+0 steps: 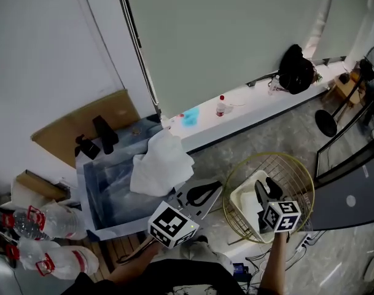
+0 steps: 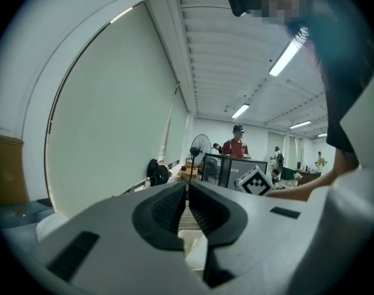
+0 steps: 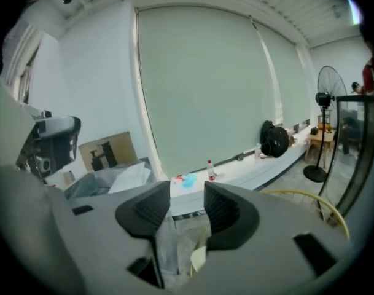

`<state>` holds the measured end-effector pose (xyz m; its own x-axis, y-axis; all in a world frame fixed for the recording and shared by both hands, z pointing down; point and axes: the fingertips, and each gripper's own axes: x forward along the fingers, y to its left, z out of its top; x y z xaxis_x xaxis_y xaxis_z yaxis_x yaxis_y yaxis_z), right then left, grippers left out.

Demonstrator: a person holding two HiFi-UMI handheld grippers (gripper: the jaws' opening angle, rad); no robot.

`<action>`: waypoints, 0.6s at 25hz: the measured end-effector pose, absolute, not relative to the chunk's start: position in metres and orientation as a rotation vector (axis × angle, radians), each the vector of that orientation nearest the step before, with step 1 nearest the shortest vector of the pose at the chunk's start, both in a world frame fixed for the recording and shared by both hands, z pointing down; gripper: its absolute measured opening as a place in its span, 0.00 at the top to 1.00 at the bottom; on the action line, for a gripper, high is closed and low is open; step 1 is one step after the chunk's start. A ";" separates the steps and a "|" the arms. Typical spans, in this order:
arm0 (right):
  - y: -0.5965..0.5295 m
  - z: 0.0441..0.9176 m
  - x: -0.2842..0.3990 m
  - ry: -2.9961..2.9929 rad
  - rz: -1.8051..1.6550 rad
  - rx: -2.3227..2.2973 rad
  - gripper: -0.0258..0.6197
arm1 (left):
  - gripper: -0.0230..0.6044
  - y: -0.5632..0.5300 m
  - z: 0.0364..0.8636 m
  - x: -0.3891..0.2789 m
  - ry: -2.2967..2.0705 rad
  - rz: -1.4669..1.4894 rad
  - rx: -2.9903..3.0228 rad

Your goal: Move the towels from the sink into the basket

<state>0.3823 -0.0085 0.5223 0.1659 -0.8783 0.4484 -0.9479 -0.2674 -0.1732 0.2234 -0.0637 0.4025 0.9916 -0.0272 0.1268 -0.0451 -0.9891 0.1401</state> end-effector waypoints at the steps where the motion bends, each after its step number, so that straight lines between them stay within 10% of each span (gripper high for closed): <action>1: -0.019 0.511 0.371 -1.842 0.684 2.269 0.69 | 0.95 -0.069 0.402 0.214 -0.076 0.185 2.989; 15: -0.170 0.494 0.187 -2.151 0.596 1.909 0.67 | 0.95 -0.150 0.408 0.058 -0.413 0.158 2.928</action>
